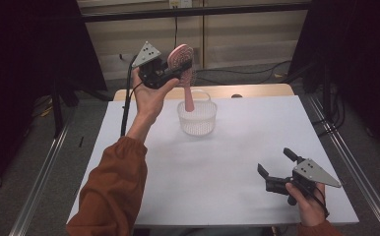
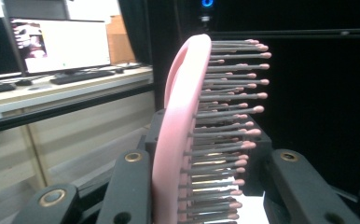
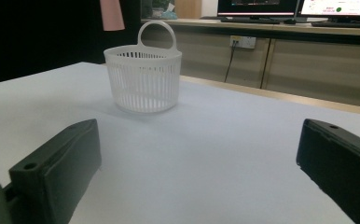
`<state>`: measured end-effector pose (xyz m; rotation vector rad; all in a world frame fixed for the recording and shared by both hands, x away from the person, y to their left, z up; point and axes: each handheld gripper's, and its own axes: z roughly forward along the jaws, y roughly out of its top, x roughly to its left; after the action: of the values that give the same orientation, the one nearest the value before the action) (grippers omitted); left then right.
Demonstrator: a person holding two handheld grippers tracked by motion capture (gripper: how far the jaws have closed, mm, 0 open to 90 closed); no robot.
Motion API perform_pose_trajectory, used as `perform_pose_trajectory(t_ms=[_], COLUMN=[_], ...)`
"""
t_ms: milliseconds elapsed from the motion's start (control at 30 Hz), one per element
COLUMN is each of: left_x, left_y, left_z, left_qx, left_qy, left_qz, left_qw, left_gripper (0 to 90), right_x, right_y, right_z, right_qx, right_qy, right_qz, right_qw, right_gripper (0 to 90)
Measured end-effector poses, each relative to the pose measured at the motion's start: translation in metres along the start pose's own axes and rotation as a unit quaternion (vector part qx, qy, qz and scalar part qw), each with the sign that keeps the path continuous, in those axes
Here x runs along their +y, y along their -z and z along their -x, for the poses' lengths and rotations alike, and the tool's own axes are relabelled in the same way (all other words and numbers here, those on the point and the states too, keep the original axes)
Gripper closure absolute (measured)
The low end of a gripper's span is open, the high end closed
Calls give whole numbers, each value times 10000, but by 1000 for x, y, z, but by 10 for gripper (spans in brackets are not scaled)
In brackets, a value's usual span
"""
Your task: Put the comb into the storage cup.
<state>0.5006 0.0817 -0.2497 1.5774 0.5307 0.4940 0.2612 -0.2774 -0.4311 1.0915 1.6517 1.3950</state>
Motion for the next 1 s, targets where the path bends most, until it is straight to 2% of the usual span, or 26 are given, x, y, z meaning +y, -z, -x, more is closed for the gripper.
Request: perform_pose_trajectory(t_ms=[200,233,467,600,1000], left_x=[-12,-15,-30,-38,-64], left_y=[-10,-12,-19,-20,-26], left_z=[-1,0,4,5,4], left_qx=[109,127,76,-100,3], left_qy=[-18,28,109,204,304], left_qz=[34,15,-130,-138,-291], left_qw=[9999,9999,9998,9996,9991], left_gripper=[643,643,643,643,643], right_x=[0,0,-1,-1,-1], right_y=[0,0,1,1,0], right_z=[0,0,-1,-1,-2], right_qx=[42,30,71,74,111], right_qy=[20,14,34,44,90], right_qz=[0,-8,-15,-20,-39], right_qw=[10000,10000,10000,10000,9999], right_gripper=[0,0,0,0,0])
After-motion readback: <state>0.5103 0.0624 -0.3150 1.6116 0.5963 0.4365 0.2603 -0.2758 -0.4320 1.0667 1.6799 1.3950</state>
